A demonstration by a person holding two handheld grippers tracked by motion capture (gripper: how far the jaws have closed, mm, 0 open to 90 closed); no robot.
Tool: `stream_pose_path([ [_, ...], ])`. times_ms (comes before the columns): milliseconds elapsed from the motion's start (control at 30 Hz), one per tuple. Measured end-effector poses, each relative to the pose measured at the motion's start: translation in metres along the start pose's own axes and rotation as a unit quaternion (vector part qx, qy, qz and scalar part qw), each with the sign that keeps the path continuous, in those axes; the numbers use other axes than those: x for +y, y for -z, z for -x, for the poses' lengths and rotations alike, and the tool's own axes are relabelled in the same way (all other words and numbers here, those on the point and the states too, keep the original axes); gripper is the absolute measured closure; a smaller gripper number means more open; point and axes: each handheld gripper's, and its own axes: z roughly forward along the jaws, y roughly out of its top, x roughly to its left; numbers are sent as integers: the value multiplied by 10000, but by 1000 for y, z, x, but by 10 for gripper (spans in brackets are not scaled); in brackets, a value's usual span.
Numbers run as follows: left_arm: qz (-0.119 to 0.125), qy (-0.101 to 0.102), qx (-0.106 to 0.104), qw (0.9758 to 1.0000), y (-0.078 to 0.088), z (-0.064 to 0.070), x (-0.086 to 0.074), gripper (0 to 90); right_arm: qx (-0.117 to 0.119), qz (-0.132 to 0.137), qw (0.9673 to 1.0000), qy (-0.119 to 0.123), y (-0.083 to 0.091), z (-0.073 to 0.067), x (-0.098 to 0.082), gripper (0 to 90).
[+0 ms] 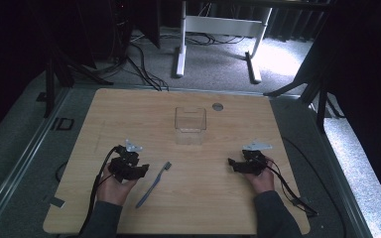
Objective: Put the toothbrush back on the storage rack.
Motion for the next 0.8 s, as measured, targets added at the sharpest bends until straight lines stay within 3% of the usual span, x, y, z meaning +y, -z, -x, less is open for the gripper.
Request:
stream_pose_path([
  [800,-474,-357,-106,9982,-4,16,11,606,4,-1,10000,-2,0,0,0,236],
])
